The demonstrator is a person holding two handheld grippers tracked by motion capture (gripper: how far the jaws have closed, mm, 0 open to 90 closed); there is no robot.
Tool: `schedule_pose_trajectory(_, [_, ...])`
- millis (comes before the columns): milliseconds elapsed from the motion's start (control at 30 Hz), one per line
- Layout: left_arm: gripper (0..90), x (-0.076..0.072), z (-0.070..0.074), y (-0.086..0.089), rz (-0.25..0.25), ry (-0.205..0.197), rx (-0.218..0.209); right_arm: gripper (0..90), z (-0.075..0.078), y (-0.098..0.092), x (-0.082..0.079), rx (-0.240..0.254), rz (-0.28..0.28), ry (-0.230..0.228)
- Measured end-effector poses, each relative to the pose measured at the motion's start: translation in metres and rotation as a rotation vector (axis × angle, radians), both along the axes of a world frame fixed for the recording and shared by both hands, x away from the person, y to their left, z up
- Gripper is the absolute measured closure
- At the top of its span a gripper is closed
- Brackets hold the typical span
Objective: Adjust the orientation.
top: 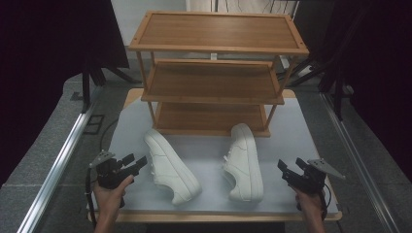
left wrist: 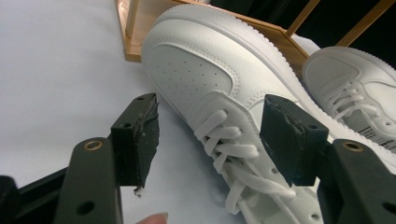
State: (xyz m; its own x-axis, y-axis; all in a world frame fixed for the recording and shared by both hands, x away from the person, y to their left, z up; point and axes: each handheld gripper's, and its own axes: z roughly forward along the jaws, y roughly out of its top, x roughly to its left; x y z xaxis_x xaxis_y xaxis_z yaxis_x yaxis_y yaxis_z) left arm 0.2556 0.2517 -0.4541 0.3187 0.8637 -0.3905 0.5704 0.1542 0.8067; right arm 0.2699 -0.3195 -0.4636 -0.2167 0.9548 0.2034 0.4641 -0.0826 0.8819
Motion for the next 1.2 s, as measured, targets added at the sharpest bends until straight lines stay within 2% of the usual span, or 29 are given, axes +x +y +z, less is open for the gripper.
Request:
schedule_pose_trajectory(200, [39.9,-0.005,-0.002,0.0,0.003,-0.021,0.006,26.1,-0.001,0.0,0.005,-0.001,0.006,0.004])
schedule_pose_trajectory(267, [40.1,-0.009,-0.003,-0.002,-0.008,-0.019,0.013,28.0,-0.002,0.0,0.004,0.013,0.002,0.019])
schedule_pose_trajectory(300, [40.9,-0.01,-0.004,-0.003,-0.013,-0.018,0.016,28.6,-0.002,0.0,0.003,0.048,-0.003,0.021])
schedule_pose_trajectory(367, [42.8,-0.015,-0.002,-0.003,-0.012,-0.022,0.017,28.9,-0.001,0.0,0.001,0.04,-0.006,0.017])
schedule_pose_trajectory(433, [48.0,-0.02,0.001,-0.004,-0.019,-0.031,0.014,29.2,0.001,-0.002,0.001,0.037,-0.022,0.006])
schedule_pose_trajectory(500, [56.8,-0.022,0.003,-0.006,-0.012,-0.03,0.03,29.7,0.003,-0.005,0.001,0.068,-0.032,-0.002])
schedule_pose_trajectory(533, [56.8,-0.024,0.004,-0.009,-0.001,-0.03,0.046,29.7,0.003,-0.005,0.001,0.068,-0.032,-0.002])
schedule_pose_trajectory(567, [67.5,-0.03,0.006,-0.013,-0.003,-0.034,0.047,29.8,0.006,-0.008,0.001,0.094,-0.051,-0.001])
schedule_pose_trajectory(600, [70.4,-0.03,0.006,-0.013,-0.003,-0.034,0.047,29.8,0.006,-0.008,0.001,0.094,-0.051,-0.001])
schedule_pose_trajectory(667, [76.1,-0.041,0.007,-0.02,-0.046,-0.042,0.066,29.9,0.01,-0.009,-0.002,0.103,-0.063,-0.011])
schedule_pose_trajectory(733, [80.4,-0.048,0.003,-0.023,-0.065,-0.031,0.077,30.2,0.011,-0.011,-0.003,0.11,-0.064,-0.019])
schedule_pose_trajectory(767, [83.2,-0.048,0.003,-0.023,-0.065,-0.031,0.077,30.2,0.011,-0.011,-0.003,0.11,-0.064,-0.019])
schedule_pose_trajectory(867, [86.9,-0.05,-0.008,-0.028,-0.113,0.01,0.049,30.3,0.012,-0.015,-0.003,0.132,-0.076,-0.017])
schedule_pose_trajectory(900, [89.2,-0.05,-0.009,-0.031,-0.13,0.017,0.052,30.2,0.012,-0.017,-0.003,0.142,-0.09,-0.019])
schedule_pose_trajectory(933, [89.3,-0.052,-0.009,-0.037,-0.166,0.025,0.073,30.3,0.011,-0.018,-0.004,0.148,-0.094,-0.018])
schedule_pose_trajectory(967, [89.4,-0.052,-0.009,-0.037,-0.166,0.025,0.073,30.3,0.01,-0.019,-0.004,0.158,-0.096,-0.023])
schedule_pose_trajectory(1000, [89.3,-0.055,-0.006,-0.04,-0.196,0.026,0.099,30.3,0.01,-0.019,-0.004,0.172,-0.098,-0.022])
schedule_pose_trajectory(1067, [89.1,-0.055,-0.005,-0.04,-0.207,0.03,0.094,30.4,0.01,-0.019,-0.004,0.189,-0.104,-0.017])
schedule_pose_trajectory(1200, [89.1,-0.058,-0.003,-0.041,-0.24,0.051,0.101,30.6,0.01,-0.018,-0.006,0.194,-0.115,-0.015])
